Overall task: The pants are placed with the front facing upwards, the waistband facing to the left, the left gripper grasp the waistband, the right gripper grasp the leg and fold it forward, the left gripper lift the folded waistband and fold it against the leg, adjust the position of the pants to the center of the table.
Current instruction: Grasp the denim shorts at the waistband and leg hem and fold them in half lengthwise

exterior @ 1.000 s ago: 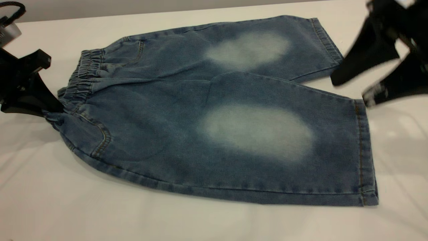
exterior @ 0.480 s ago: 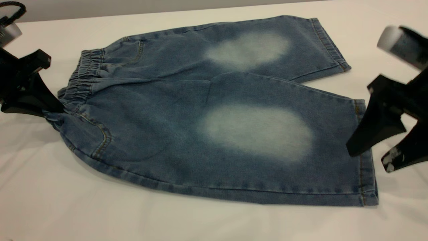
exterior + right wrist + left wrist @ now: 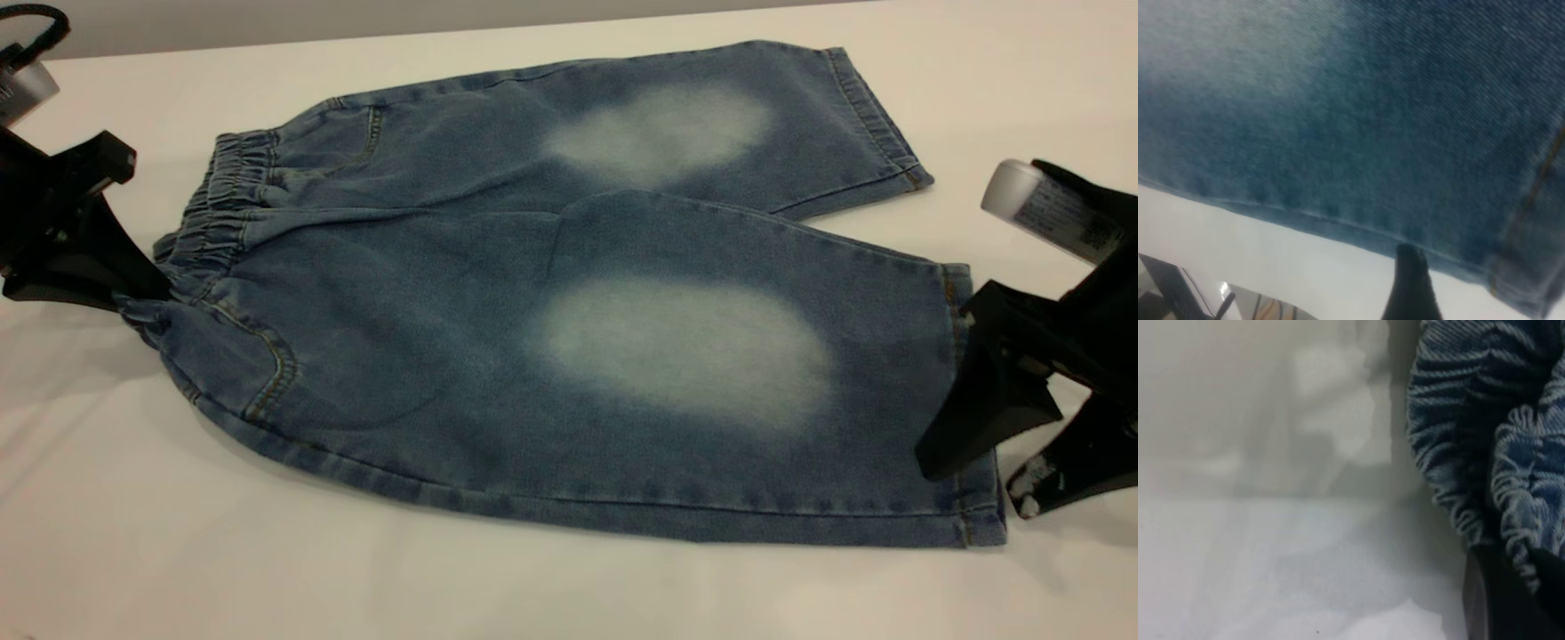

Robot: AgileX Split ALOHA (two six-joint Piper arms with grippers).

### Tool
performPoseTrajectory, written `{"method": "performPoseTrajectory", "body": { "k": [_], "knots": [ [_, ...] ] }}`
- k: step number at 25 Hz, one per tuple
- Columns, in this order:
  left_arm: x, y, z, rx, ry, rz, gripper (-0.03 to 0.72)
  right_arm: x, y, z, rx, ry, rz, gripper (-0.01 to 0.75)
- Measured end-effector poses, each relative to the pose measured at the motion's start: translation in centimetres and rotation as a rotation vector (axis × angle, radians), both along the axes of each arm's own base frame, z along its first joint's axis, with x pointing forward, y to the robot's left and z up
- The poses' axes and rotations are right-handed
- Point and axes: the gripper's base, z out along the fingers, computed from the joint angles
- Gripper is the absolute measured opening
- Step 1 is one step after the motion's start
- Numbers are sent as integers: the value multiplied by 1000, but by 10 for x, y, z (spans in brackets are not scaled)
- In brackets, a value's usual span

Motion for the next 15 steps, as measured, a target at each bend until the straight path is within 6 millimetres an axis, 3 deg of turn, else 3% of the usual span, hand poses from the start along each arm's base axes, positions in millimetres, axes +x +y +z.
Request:
{"method": "performPoseTrajectory", "body": {
  "k": [15],
  "knots": [
    [0,0,0,2,-3,-3,95,-4,8,-11,100,26,26,419]
  ]
}}
